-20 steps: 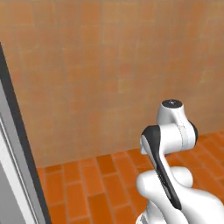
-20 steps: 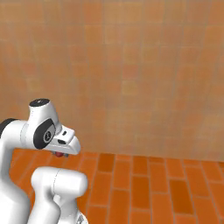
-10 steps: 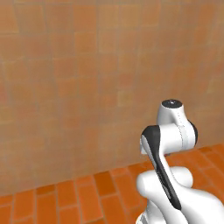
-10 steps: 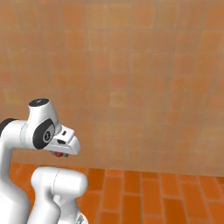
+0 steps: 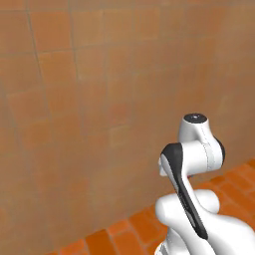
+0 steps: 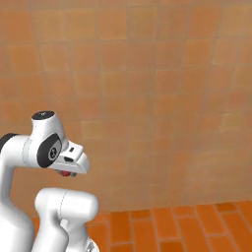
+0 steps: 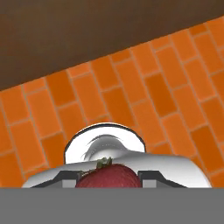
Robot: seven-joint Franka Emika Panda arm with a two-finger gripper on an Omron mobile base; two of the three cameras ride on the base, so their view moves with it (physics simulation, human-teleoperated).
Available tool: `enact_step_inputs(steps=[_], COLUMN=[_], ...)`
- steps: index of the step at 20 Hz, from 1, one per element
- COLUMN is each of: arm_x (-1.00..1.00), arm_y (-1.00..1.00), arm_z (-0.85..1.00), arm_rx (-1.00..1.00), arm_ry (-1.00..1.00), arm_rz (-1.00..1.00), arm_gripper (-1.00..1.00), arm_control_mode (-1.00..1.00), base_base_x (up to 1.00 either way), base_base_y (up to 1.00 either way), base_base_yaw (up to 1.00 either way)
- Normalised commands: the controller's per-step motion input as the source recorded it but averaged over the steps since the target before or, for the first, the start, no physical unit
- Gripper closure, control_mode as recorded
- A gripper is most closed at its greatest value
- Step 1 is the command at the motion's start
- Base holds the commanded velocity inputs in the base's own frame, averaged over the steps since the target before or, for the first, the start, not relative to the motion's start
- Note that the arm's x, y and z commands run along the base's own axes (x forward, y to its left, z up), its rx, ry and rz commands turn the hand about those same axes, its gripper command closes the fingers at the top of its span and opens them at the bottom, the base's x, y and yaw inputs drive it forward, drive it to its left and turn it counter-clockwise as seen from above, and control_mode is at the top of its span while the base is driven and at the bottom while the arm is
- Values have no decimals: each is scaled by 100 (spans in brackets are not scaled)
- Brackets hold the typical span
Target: Take the strawberry from the fridge and place it on top of the pancake, located on the dining counter.
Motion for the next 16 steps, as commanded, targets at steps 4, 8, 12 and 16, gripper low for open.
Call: enact_step_inputs(steps=[4,8,12,16], arm_x=[0,0,0,0], arm_y=[0,0,0,0], arm_z=[0,0,0,0], arm_rx=[0,0,0,0], arm_ry=[0,0,0,0], arm_rz=[0,0,0,0], arm_gripper=[100,100,100,100], arm_control_mode=[100,100,100,100], base_base_x=[64,65,62,48], base_base_y=[-6,0,0,0], base_base_yaw=[-53,-70,-73,-77])
